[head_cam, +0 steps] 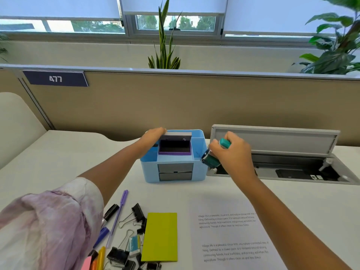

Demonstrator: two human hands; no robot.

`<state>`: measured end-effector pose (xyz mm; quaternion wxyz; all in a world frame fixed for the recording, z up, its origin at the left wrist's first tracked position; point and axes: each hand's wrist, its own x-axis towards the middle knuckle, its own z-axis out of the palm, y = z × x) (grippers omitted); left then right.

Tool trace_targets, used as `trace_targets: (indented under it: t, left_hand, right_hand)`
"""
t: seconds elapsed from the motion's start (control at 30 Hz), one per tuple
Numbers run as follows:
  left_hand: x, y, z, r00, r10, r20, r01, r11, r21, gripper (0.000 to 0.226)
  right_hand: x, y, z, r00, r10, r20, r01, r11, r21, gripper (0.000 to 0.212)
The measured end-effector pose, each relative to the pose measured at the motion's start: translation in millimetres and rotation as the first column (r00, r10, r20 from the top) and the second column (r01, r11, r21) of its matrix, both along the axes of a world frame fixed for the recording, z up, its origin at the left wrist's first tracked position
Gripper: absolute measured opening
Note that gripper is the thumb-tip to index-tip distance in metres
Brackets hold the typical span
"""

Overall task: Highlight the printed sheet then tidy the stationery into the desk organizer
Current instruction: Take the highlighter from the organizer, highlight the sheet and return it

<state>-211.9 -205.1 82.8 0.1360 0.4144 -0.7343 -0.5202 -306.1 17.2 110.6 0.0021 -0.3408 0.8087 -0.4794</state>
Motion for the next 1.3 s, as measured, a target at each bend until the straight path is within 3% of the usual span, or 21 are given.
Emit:
trace_targets:
  t: [0.17,0.43,0.63,0.73,0.83,1.03,1.2,1.3]
  left_hand:
    - [7,7,-1,0.983,-0.180,-0.031,0.177,0.982,-0.068,0.022]
    - [7,11,-5,0.965,-0.256,0.064,0.263,0.945,-0.192,0.039]
    - [3,13,-14,0.986,-0.155,0.064,0.168,0.923,-0.346,0.062]
    - [13,22,-8,0.996,-0.046,-0.078,0.004,0.878,-0.479,0.075]
    - [23,39,0,0.987,-0.075,-0.141,-0.018,0.823,-0.568,0.078]
    - [53,92,-4,0.981,-0.190,-0.037,0.122,0.756,-0.643,0.071]
    - [81,149,-30,0.962,-0.218,0.167,0.262,0.548,-0.795,0.045]
    - [96,182,-46,0.932,-0.285,0.225,0.349,0.529,-0.773,0.042]
  right_hand:
    - [10,14,1,1.000,0.016,0.001,-0.016,1.000,0.001,0.032]
    - [16,21,-2,1.000,0.020,-0.007,-0.020,0.999,-0.028,0.029]
    - [17,22,-10,0.996,-0.009,0.084,0.009,1.000,-0.002,0.031]
    - [20,27,-8,0.995,-0.024,0.099,0.025,1.000,-0.005,0.031]
    - [23,35,-6,0.994,-0.031,0.100,0.033,0.999,-0.015,0.031]
    - [33,61,-13,0.993,-0.062,0.103,0.061,0.998,0.016,0.022]
    - [48,93,-21,0.985,-0.096,0.140,0.086,0.993,0.077,0.023]
    - [61,116,-28,0.978,-0.124,0.170,0.103,0.986,0.127,0.023]
